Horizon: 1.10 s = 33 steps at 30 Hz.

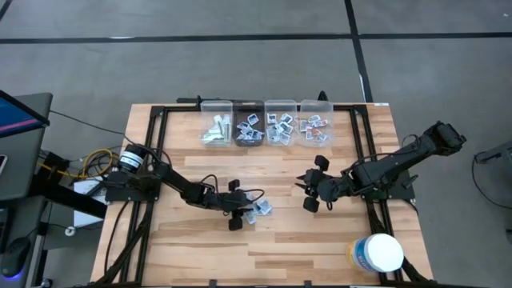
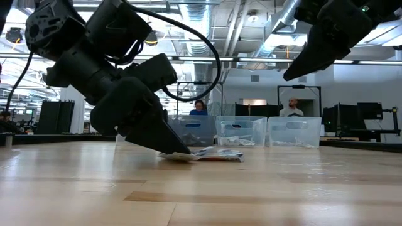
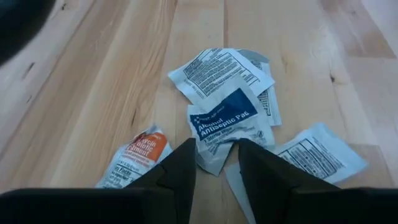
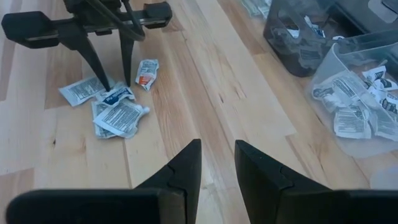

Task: Pick & Place First Aid Supplies
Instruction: Put the alcohol pad into the black bin

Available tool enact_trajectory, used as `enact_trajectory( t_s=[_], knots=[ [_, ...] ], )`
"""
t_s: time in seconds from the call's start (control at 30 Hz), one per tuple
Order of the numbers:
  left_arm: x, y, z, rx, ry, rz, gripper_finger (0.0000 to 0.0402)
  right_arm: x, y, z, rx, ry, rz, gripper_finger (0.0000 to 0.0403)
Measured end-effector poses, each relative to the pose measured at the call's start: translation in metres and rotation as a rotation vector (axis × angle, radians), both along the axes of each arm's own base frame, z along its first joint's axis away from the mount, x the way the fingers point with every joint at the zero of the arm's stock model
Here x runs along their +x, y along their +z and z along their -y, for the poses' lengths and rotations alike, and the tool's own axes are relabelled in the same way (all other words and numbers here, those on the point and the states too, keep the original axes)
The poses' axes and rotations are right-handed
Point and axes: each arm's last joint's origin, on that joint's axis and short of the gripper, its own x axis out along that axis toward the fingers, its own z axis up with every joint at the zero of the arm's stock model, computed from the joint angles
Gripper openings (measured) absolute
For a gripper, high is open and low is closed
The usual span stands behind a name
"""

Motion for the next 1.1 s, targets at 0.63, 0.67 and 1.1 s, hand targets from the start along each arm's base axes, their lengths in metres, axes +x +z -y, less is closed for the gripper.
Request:
enact_trajectory(
  t_s=[0.63, 0.67, 1.1],
  knots=[
    [0.003, 0.018, 0.002, -0.098, 0.004, 0.142, 0.0006, -0.001, -0.001, 0.001, 0.007, -0.017, -0.006, 0.0091],
    [0.004, 0.02, 0.002, -0.108, 0.004, 0.171, 0.0006, -0.001, -0.001, 0.001, 0.004, -0.02, -0.004, 0.0091],
    [0.014, 0.037, -0.017, -0.133, 0.115, 0.346, 0.0007, 0.002, -0.001, 0.009, -0.004, -0.058, -0.003, 0.0091]
  ],
)
